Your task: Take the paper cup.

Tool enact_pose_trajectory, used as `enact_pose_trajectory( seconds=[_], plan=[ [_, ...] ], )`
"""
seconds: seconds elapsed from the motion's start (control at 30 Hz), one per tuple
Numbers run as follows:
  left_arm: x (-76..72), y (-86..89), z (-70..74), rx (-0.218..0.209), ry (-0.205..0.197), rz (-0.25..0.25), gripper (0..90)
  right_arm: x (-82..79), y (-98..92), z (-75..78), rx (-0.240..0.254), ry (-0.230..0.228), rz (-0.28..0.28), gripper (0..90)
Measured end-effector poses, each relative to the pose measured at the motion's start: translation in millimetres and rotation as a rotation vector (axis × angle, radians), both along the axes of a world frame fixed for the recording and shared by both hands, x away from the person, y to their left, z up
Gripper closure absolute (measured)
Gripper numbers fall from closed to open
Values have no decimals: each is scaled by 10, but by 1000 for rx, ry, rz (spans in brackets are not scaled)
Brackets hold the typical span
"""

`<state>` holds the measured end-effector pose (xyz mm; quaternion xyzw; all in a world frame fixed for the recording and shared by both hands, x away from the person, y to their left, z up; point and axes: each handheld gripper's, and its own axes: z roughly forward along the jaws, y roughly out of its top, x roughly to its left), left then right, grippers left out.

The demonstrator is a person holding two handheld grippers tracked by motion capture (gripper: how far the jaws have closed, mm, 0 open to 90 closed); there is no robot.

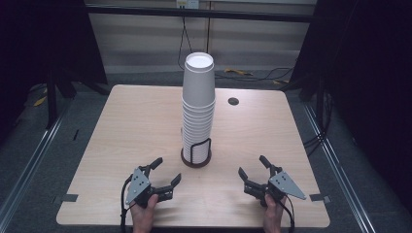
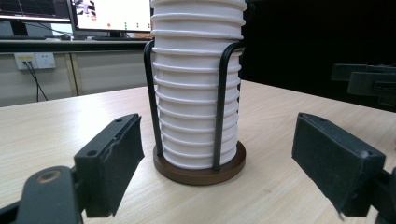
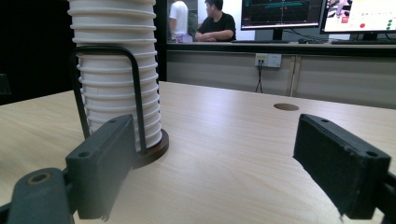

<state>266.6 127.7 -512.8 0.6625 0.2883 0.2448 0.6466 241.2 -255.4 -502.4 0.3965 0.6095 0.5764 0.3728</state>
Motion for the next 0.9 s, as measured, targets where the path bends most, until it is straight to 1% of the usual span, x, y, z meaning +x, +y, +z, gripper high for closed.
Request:
enact_pose_trajectory(
  seconds=[0.07,0.1,0.17,0.2,0.23,0.27,0.3,0.33,0.37,0.43,0.47,0.5,0.53,0.57,0.6,0.63,0.67,0.73,0.8,0.87,0.9],
  plan=[
    [2,1,0,-1,2,-1,162,1,1,1,-1,5,5,132],
    [0,-5,-1,-11,6,1,161,0,1,1,-2,3,8,131],
    [1,-3,-1,-10,6,3,161,-1,1,0,0,-1,2,131],
    [1,-3,0,-9,6,1,161,3,-7,5,5,17,-3,130],
    [3,1,0,-3,4,-7,161,3,-7,5,5,17,-3,130],
    [3,-1,-1,-7,6,-14,161,10,-16,9,10,31,-6,130],
    [5,3,-1,-6,1,-3,161,20,-24,11,21,42,-14,130],
    [6,2,-1,-10,4,-3,161,25,-29,12,25,47,-8,129],
    [4,-2,-2,-14,5,-10,161,25,-29,12,25,47,-8,129],
    [3,0,0,-8,-1,-19,161,52,-15,20,22,73,-23,130],
    [4,1,0,-10,1,-19,161,52,-15,20,22,73,-23,130],
    [4,4,-1,-11,4,-22,161,84,3,24,20,91,-19,131],
    [5,6,-1,-12,5,-24,161,84,3,24,20,91,-19,131],
    [6,8,-1,-9,2,-24,161,88,12,25,13,95,-15,132],
    [5,7,0,-7,1,-24,161,89,24,26,17,93,-6,133],
    [5,5,0,-7,0,-23,161,79,44,42,4,89,4,134],
    [7,6,0,-8,0,-24,161,79,44,42,4,89,4,134],
    [7,9,0,-8,4,-26,161,81,47,64,8,83,24,135],
    [8,7,0,-8,1,-28,161,92,53,87,0,85,32,139],
    [7,7,0,-7,0,-27,161,119,58,121,5,92,66,147],
    [7,7,0,-7,0,-27,161,119,58,121,5,92,66,147]
  ],
)
